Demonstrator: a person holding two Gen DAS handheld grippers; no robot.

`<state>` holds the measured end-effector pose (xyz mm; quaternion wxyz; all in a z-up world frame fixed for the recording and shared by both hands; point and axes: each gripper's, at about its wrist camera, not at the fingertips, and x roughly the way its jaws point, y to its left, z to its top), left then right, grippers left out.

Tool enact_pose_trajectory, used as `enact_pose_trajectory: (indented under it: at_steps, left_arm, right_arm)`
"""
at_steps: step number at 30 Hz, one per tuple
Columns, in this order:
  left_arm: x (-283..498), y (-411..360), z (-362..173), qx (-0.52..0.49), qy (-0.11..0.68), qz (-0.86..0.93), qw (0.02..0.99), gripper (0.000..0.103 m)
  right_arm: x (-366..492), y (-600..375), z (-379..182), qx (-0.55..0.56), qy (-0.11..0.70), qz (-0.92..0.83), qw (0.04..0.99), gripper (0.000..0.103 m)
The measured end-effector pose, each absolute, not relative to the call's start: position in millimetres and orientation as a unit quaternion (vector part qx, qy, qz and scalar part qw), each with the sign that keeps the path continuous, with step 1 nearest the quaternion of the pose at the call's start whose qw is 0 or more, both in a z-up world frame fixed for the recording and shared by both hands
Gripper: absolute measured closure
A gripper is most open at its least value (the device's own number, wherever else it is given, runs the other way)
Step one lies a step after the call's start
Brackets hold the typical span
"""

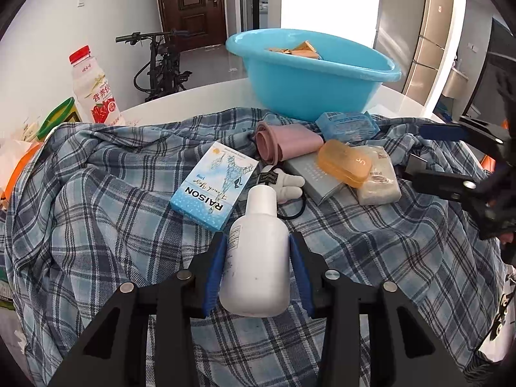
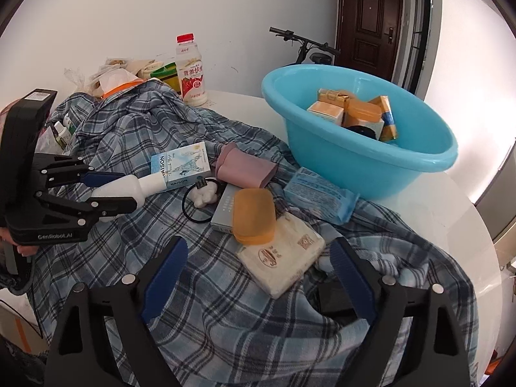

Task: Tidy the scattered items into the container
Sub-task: 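Grasp the orange soap box with the right gripper while the left gripper holds the bottle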

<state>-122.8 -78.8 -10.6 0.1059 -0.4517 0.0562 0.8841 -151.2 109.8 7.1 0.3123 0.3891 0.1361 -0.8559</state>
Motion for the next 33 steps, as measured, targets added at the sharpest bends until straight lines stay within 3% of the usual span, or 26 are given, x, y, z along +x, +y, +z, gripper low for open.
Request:
enact_pose_trajectory:
  at_steps: [13,15,17,33]
  left_arm:
    - [-136,-85,-18,-0.457,0.048,0.883,0.098,0.061]
    - [-137,-87,-20,-0.459,0.047,0.882,0.096,0.061]
    - [-138,-88,-22,-0.462,0.045,0.881,0.096,0.061]
    - [-125,-74,-5,-0.451,0.058,0.885,0.102,0.061]
  right_arm:
    - [-190,73,-36,0.412,0.167,-0.837,0.319,0.027]
    - [-193,71,-40,0.413,0.168,-0.835,0.321,0.034]
    - [-194,69,-45,0.417,0.176,-0.831,0.325,0.062]
    - [-159,104,-14,0.431,0.14,-0.837,0.306,0.062]
